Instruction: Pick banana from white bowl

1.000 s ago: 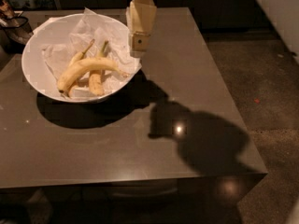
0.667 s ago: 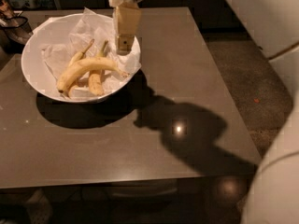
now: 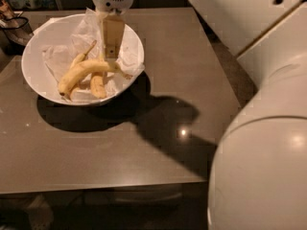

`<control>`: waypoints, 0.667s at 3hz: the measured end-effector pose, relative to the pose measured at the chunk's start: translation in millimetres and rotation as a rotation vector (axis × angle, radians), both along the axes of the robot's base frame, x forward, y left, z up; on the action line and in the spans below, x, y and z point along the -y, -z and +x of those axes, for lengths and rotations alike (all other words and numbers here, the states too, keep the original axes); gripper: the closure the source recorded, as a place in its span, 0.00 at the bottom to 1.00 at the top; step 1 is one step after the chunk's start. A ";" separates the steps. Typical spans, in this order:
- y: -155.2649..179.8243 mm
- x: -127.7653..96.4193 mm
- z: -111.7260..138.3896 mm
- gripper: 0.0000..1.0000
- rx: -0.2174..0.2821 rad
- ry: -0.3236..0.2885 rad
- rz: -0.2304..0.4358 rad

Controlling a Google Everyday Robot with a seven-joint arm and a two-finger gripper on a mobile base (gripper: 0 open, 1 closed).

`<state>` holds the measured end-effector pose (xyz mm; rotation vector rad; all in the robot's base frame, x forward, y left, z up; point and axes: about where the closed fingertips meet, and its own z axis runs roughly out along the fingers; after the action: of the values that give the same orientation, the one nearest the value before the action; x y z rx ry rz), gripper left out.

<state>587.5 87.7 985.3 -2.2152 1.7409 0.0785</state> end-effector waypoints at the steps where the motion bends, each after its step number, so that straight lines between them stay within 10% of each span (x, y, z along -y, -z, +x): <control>1: 15.0 -14.5 5.5 0.26 -0.021 -0.032 -0.020; 2: 29.5 -28.4 9.8 0.30 -0.041 -0.068 -0.037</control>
Offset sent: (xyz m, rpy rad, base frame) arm -0.0066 0.0181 -0.0481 -0.1464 0.1486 0.1199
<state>597.2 116.0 955.8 -2.3144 1.7016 0.1094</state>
